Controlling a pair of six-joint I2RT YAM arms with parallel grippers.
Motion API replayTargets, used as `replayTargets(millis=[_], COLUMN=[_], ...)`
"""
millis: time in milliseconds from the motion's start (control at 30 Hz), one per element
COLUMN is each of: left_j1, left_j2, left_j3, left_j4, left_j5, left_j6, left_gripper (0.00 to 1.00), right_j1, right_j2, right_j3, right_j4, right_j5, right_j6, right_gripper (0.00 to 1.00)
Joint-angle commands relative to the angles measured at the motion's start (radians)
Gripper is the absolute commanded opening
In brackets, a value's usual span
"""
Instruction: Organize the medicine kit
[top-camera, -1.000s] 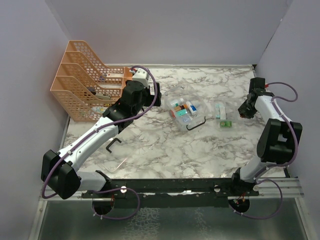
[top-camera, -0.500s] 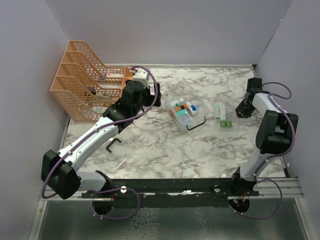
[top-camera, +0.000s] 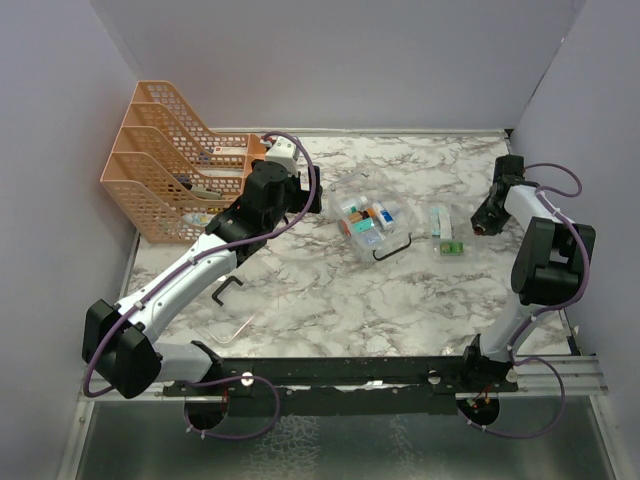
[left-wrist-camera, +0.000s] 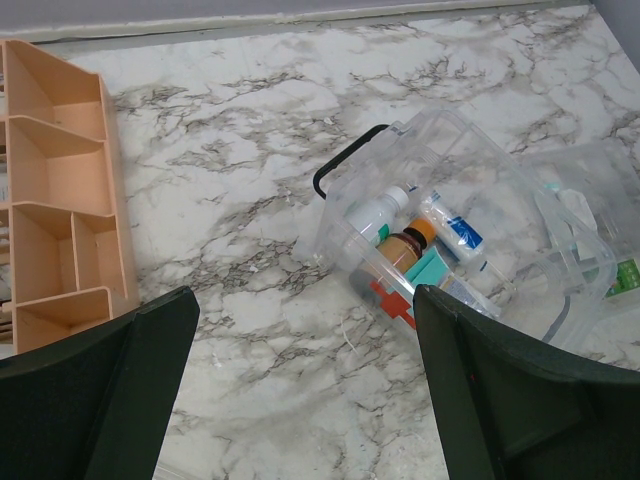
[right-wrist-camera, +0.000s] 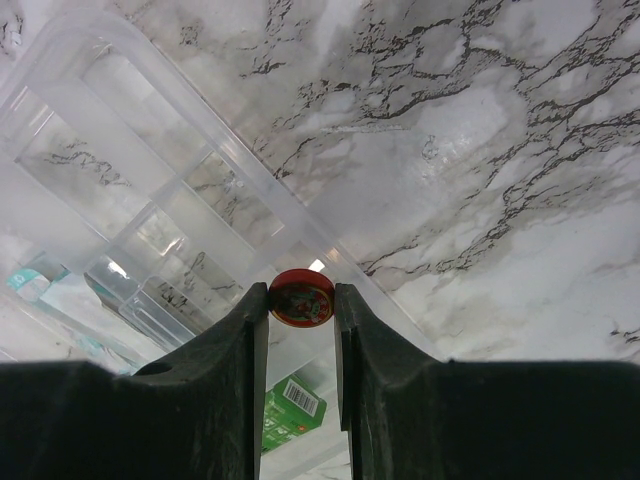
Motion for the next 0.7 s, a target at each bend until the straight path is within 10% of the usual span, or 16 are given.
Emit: replayTargets(millis=[0, 667], left_j1=[-0.006, -0.006], left_j2=[-0.016, -0.018], left_j3=[0.010, 0.008], left_j4=[0.015, 0.014], left_j5=[-0.012, -0.005], left_j6=[0.014, 0.011], left_gripper=[0.92, 0.92], right_j1=[-0.005, -0.004], right_j2=[0.024, -0.072], right_j3=[0.014, 0.024], right_j4=[0.028, 0.017], right_j5=[-0.026, -0.059], right_j6=[-0.019, -0.111], right_gripper=[0.27, 0.43])
